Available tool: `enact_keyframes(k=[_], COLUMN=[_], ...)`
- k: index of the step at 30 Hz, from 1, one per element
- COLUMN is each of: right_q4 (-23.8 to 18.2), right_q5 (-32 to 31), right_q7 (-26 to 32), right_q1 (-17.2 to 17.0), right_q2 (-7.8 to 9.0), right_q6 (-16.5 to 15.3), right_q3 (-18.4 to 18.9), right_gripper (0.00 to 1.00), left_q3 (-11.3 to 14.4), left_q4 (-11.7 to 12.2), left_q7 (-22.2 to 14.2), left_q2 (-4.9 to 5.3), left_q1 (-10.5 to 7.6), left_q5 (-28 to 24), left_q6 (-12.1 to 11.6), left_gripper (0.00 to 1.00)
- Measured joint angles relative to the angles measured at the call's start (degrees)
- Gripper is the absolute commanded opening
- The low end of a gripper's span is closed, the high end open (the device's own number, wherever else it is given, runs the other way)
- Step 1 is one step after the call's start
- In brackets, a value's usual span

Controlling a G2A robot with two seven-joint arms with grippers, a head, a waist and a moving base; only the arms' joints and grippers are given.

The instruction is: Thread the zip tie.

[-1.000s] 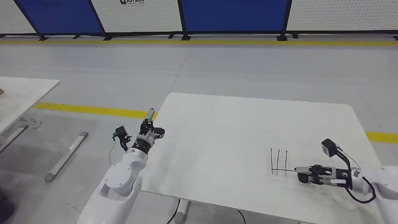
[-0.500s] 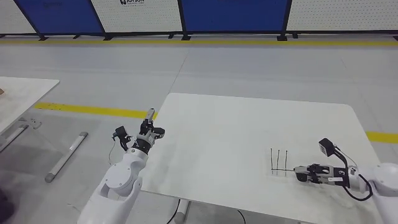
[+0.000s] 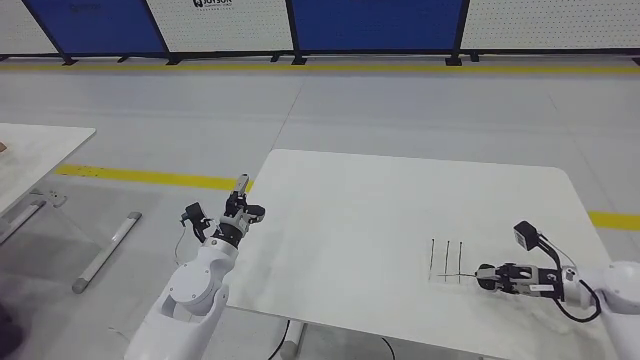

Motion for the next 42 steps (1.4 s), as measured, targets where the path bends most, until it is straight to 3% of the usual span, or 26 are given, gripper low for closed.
enact_keyframes(k=[10, 18, 21, 29, 34, 38, 42], right_q4=[-4.34, -15.46, -18.66, -18.83, -20.13, -20.30, -19.21], right_q5=[3.39, 9.18, 12.27, 12.82, 15.48, 16.48, 17.18], right_q7=[0.01, 0.81, 1.21, 1.16, -2.42, -4.89, -8.47], right_q1=[-4.34, -9.73, -10.30, -10.31, -11.09, -7.67, -2.24], right_q2=[1.86, 2.97, 2.99, 3.00, 2.45, 1.38, -0.53], right_q6=[-2.17, -7.14, -8.27, -8.42, -8.96, -10.10, -10.12], right_q3=[6.25, 11.57, 10.55, 10.34, 9.12, 5.87, 0.37], right_gripper=[0.00, 0.00, 0.00, 0.00, 0.00, 0.00, 0.00], left_q3=[0.00, 0.00, 0.00, 0.00, 0.00, -0.01, 1.01], left_q4=[0.00, 0.00, 0.00, 0.00, 0.00, -0.29, -3.97], left_q7=[0.00, 0.00, 0.00, 0.00, 0.00, 0.58, 0.75], left_q2=[0.00, 0.00, 0.00, 0.00, 0.00, -0.20, -0.57], left_q1=[0.00, 0.00, 0.00, 0.00, 0.00, -1.19, -3.67], left_q5=[0.00, 0.00, 0.00, 0.00, 0.00, -1.42, -4.40], left_q6=[0.00, 0.00, 0.00, 0.00, 0.00, -0.02, 1.60], left_gripper=[1.00, 1.00, 1.00, 1.00, 1.00, 1.00, 1.00])
